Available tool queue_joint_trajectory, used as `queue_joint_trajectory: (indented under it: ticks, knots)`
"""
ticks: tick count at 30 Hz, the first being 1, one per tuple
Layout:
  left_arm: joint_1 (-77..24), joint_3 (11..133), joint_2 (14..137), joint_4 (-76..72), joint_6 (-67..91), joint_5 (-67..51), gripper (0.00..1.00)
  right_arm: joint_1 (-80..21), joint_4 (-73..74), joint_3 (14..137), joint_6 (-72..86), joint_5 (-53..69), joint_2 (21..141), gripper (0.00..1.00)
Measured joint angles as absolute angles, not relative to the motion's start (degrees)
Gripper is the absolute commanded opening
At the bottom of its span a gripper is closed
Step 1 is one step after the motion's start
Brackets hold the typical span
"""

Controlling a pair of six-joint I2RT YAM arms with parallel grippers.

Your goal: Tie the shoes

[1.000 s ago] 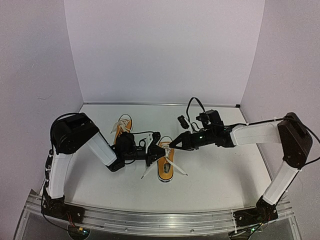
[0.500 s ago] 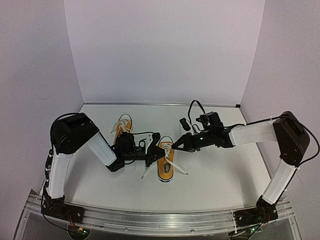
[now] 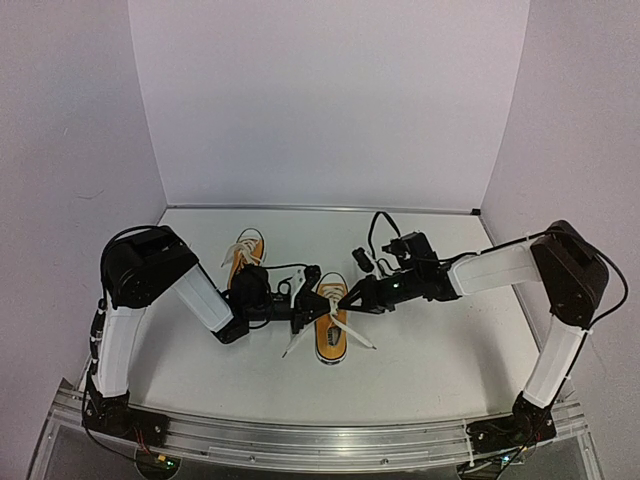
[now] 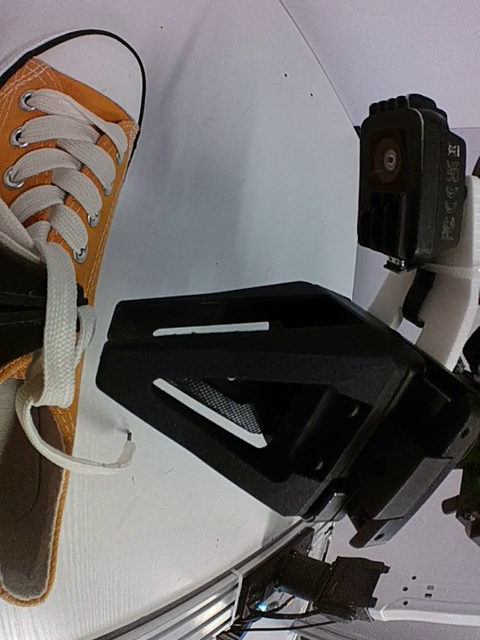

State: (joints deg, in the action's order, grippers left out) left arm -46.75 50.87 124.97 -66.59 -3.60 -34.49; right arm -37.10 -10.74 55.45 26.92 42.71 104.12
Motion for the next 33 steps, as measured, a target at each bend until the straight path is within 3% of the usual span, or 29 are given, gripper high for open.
queue_joint_trajectory:
  ticks: [22, 33]
  knots:
    - [-46.7, 50.9, 125.0, -66.5, -4.4, -34.9, 0.00, -37.7, -11.6, 57.6, 27.6, 42.9, 106.1, 0.25]
    - [-46.7, 50.9, 125.0, -65.9, -4.7, -35.0, 0.00, -38.0, -12.0, 58.2, 27.5, 43.1, 106.9, 0.20]
